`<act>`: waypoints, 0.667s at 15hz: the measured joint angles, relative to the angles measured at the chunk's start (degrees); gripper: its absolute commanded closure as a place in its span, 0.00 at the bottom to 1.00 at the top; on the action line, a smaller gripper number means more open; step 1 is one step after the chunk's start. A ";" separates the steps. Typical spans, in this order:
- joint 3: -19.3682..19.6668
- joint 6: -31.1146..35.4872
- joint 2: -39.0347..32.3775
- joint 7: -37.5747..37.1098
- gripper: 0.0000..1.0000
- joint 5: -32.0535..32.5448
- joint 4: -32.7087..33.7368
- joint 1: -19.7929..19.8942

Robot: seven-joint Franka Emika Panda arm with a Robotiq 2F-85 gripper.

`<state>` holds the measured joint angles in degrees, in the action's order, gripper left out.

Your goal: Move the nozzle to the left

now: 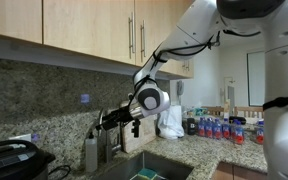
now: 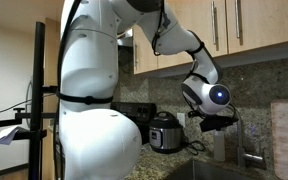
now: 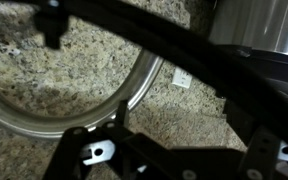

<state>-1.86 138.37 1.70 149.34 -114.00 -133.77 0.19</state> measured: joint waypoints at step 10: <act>-0.16 -0.15 -4.33 0.00 0.00 0.22 5.94 -0.99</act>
<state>-2.02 138.22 -2.63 149.34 -113.78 -127.83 -0.80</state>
